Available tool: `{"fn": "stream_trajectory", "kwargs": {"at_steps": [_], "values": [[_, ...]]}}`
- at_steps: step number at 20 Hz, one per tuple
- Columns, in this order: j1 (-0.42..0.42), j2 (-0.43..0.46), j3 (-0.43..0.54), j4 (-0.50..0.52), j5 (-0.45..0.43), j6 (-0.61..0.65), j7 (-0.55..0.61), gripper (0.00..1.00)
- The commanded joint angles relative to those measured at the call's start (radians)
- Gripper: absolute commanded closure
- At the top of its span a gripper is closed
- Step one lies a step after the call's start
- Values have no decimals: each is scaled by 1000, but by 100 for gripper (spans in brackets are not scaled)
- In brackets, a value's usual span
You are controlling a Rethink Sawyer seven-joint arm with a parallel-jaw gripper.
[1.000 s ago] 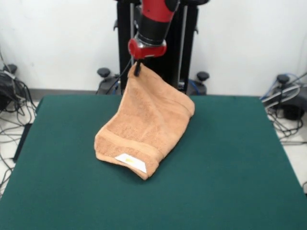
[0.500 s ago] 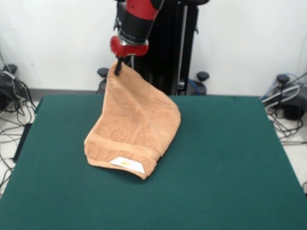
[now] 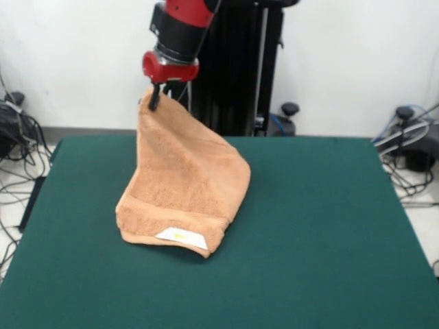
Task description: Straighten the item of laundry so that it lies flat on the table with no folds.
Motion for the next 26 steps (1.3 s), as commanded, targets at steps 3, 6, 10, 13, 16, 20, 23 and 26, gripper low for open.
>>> {"fn": "stream_trajectory", "kwargs": {"at_steps": [3, 6, 10, 13, 16, 20, 23, 26], "values": [[-65, 10, 14, -128, -92, 57, 89, 100], [-68, 57, -19, -161, -92, 12, 101, 100], [-41, 182, -103, -196, 20, -107, 166, 100], [-61, 230, -55, -204, 40, -124, 195, 100], [-24, 286, -73, -218, 106, -166, 211, 100], [-56, 291, -77, -222, 91, -191, 190, 100], [-61, 303, -101, -239, 98, -213, 173, 100], [-48, 293, -160, -246, 96, -227, 148, 100]]}}
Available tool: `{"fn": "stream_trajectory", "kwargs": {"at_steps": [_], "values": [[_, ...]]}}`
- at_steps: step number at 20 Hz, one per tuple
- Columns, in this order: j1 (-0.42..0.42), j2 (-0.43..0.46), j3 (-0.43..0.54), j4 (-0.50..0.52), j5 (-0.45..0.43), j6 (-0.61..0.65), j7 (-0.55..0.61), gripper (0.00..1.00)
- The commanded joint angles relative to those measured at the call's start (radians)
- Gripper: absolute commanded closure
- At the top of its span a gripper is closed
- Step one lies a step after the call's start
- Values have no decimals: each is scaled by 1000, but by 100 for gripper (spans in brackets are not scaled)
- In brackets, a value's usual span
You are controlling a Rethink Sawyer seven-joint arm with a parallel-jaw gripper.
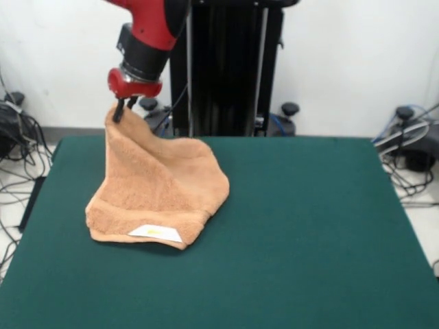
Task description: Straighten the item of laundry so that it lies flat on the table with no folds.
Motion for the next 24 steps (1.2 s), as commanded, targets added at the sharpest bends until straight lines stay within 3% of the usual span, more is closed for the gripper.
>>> {"fn": "stream_trajectory", "kwargs": {"at_steps": [1, 3, 5, 14, 18, 20, 24], "values": [[14, 33, -66, -112, 68, -61, 138, 100], [24, 10, -106, -113, 53, -43, 120, 100], [89, 38, -225, -88, 164, -137, 114, 100], [108, 86, -230, -97, 220, -176, 131, 100], [75, 105, -163, -110, 198, -166, 157, 100], [-32, 60, -7, -133, 52, -56, 188, 100], [-89, 55, 85, -125, 18, -37, 221, 100]]}}
